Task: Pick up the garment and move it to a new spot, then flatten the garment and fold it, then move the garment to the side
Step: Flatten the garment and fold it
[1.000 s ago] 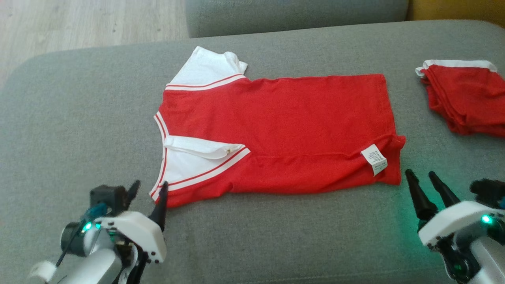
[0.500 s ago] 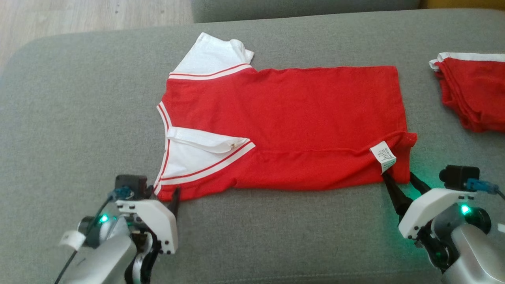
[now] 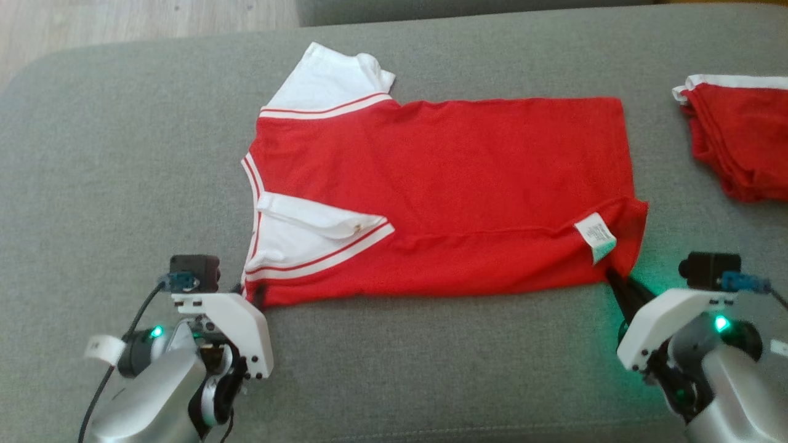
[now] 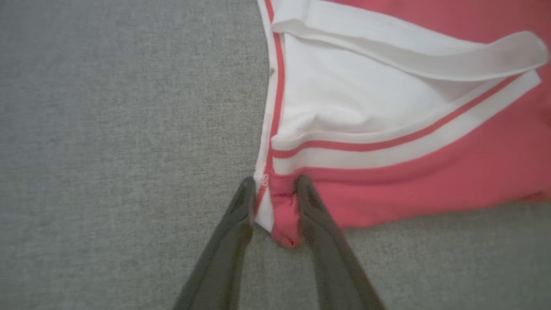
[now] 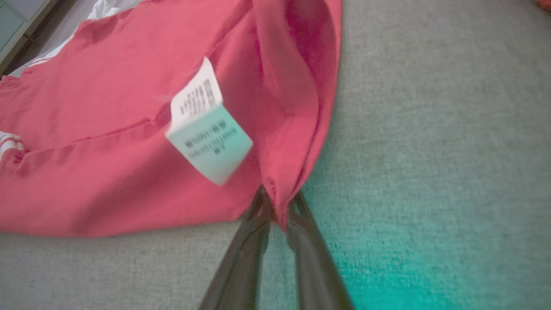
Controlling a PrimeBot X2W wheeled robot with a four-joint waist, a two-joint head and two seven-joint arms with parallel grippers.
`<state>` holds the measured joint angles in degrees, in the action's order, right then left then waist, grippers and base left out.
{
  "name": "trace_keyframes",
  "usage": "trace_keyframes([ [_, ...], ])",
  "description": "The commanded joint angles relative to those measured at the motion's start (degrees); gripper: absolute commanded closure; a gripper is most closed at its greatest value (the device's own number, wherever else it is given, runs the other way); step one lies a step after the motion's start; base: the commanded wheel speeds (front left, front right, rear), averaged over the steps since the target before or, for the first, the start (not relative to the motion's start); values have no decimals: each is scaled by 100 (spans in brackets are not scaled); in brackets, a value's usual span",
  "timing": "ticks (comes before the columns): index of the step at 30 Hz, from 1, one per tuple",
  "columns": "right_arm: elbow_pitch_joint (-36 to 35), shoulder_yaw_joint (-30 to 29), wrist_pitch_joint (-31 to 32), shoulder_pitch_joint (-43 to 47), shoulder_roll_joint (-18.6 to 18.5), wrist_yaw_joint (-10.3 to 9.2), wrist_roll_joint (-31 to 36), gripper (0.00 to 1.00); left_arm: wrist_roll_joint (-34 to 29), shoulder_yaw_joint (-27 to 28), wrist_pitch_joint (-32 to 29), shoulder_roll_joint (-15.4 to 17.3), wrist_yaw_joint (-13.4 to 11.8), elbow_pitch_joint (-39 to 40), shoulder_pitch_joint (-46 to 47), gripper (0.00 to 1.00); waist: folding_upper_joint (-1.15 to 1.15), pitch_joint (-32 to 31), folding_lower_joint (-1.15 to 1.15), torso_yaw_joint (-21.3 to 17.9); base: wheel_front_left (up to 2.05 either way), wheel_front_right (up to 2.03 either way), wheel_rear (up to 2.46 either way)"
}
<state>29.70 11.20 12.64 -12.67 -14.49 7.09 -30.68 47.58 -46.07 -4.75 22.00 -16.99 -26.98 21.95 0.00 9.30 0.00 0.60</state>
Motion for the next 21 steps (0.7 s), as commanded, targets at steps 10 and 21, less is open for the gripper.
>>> trace_keyframes([
  [10, -294, -63, 20, 316, -95, 40, -35, 100, 176, 212, -73, 394, 156, 266, -54, 100, 0, -426, 0, 26, 0, 0, 0],
  [21, -1322, -155, 1195, 1210, -875, 40, -230, 100, 315, -40, -1024, 1334, -112, 1912, -837, 100, 0, -769, 0, 59, 0, 0, 0],
])
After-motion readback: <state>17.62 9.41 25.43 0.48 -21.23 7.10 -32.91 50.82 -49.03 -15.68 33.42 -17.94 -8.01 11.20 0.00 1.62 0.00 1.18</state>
